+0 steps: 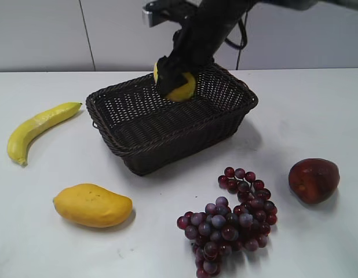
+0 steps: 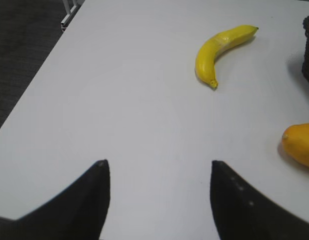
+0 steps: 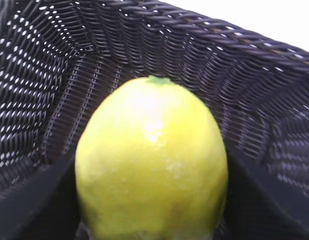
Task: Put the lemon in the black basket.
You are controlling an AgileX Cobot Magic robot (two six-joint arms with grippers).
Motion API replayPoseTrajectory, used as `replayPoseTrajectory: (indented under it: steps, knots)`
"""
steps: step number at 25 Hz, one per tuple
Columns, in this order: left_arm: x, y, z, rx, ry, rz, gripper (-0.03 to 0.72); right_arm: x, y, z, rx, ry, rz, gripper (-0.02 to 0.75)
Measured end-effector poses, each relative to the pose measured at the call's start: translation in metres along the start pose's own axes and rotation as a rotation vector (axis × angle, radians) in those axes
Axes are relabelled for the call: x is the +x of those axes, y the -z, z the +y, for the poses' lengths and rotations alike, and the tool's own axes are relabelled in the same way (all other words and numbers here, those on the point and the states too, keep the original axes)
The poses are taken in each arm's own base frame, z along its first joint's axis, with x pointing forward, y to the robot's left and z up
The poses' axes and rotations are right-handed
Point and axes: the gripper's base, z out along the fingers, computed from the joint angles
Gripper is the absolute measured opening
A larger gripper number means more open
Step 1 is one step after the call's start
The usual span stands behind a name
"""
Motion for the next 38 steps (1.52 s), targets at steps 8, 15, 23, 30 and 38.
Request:
replayPoseTrajectory:
  steps: [8, 15, 23, 30, 38]
  knots:
    - [0.0, 0.0, 0.0, 0.0, 0.0, 0.0, 0.47, 0.023, -0.057, -0.006, -0.021, -0.018, 0.102, 0.557]
    - [0.0, 0.0, 0.0, 0.0, 0.0, 0.0, 0.47, 0.016, -0.043, -0.004, -0.008, -0.006, 0.073, 0.647]
    - [0.0, 0.0, 0.0, 0.0, 0.0, 0.0, 0.47, 0.006, 0.041, -0.028, 0.18, -0.015, 0.074, 0.638]
    - [0.0, 0.0, 0.0, 0.0, 0.0, 0.0, 0.47, 0.06, 0.096, -0.115, 0.258, -0.362, 0.228, 0.589]
    - [0.0, 0.0, 0.0, 0.0, 0.0, 0.0, 0.47, 0.114, 0.151, -0.163, 0.325, -0.655, 0.206, 0.577]
